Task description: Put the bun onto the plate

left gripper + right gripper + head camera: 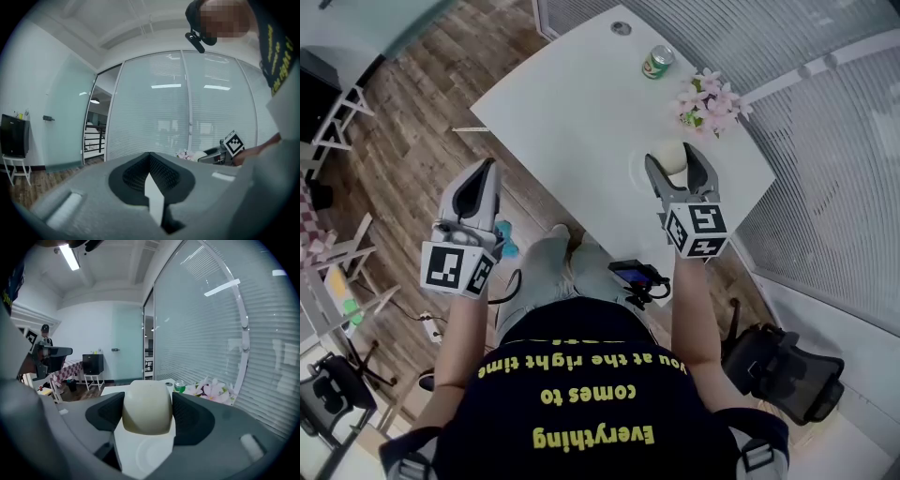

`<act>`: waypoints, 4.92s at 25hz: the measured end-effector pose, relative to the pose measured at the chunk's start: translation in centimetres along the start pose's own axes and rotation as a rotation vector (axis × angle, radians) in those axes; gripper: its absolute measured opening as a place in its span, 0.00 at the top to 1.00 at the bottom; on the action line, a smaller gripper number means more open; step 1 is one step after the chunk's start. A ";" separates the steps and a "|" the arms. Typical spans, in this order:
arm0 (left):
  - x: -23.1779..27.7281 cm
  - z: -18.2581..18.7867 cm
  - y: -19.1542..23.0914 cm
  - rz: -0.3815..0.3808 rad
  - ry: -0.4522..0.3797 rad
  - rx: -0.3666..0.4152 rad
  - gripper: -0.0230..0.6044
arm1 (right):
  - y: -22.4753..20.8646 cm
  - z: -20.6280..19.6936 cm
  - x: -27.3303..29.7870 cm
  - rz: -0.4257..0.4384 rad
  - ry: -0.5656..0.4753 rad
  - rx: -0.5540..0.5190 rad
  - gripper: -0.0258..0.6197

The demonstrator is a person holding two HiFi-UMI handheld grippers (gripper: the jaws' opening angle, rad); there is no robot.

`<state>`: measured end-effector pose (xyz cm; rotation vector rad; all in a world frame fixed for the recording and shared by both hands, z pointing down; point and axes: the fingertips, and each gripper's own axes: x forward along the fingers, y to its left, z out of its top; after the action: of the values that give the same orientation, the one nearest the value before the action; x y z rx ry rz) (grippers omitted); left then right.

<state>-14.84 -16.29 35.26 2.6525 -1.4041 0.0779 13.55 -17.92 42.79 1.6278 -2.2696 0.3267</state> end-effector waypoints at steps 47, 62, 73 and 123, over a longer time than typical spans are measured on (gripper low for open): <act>2.6 -2.7 -3.4 -0.023 0.090 0.003 0.96 | -5.4 -12.0 3.0 -0.051 0.217 0.100 0.45; 2.5 -3.0 -3.2 -0.002 0.107 0.029 0.96 | -5.4 -15.9 5.4 -0.033 0.306 0.119 0.45; 1.7 -3.1 -3.1 0.004 0.117 0.043 0.96 | -5.2 -18.3 6.4 -0.034 0.369 0.144 0.45; 0.3 -3.6 -1.7 0.033 0.115 0.022 0.96 | -4.7 -19.4 7.2 -0.029 0.520 0.102 0.39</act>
<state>-13.19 -15.07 38.71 2.5962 -1.4185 0.2462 18.37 -18.56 63.45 1.4119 -1.8580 0.7694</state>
